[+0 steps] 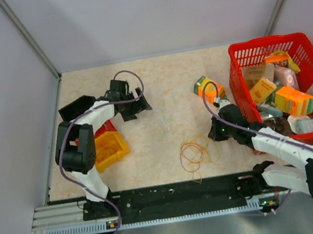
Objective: Untangle the cables
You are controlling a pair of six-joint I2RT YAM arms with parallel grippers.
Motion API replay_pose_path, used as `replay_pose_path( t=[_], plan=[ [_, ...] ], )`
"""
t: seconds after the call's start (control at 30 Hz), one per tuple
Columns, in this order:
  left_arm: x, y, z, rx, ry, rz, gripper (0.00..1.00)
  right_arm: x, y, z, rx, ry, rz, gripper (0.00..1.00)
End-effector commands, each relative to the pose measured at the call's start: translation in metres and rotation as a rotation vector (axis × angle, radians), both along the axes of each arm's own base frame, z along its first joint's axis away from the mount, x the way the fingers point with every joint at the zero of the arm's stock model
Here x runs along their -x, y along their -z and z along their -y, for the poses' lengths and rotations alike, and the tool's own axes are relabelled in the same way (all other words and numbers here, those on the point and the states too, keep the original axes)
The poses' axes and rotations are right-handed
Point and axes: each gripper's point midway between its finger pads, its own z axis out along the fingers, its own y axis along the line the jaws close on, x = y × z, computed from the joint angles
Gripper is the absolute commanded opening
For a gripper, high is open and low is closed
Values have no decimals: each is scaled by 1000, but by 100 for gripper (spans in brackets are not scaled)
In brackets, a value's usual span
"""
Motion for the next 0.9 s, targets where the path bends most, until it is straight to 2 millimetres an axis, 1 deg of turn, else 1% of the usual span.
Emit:
replay_pose_path(
  t=[0.0,0.1,0.2,0.27,0.3,0.4,0.43,0.47,0.5,0.53,0.57,0.63,0.73,0.87],
  plan=[
    [-2,10,28,129,36,-10,90,-4,-4,0,-11,-6,38,0],
    [-3,19,39,171,45,-44,82,-4,-5,0,-11,-5,41,0],
    [0,26,51,204,54,-71,75,-4,-4,0,-10,-6,39,0],
    [0,28,58,209,61,-73,67,-5,-5,0,-11,-6,40,0],
    [1,28,60,211,64,-75,61,-4,-4,0,-10,-6,39,0],
    [2,27,64,214,72,-74,36,-4,-4,0,-9,-8,37,0],
    [2,23,63,208,71,-63,27,-4,-4,0,-10,-9,35,0],
    [0,20,61,196,72,-49,15,-4,-4,0,-10,-9,35,0],
    [-1,12,56,176,70,-32,2,-4,-3,0,-9,-9,34,0],
    [-2,8,51,145,68,-17,0,-3,-4,-1,-11,-12,35,0],
    [-4,-3,47,124,70,17,0,-4,-5,0,-12,-10,38,0],
    [-7,-32,34,77,74,95,0,-3,-5,-1,-13,-12,39,0],
    [-12,-72,8,-1,55,197,0,-4,-5,0,-13,-11,42,0],
    [-13,-119,-34,-37,10,287,0,-4,-6,-1,-17,-16,46,0]
  ],
)
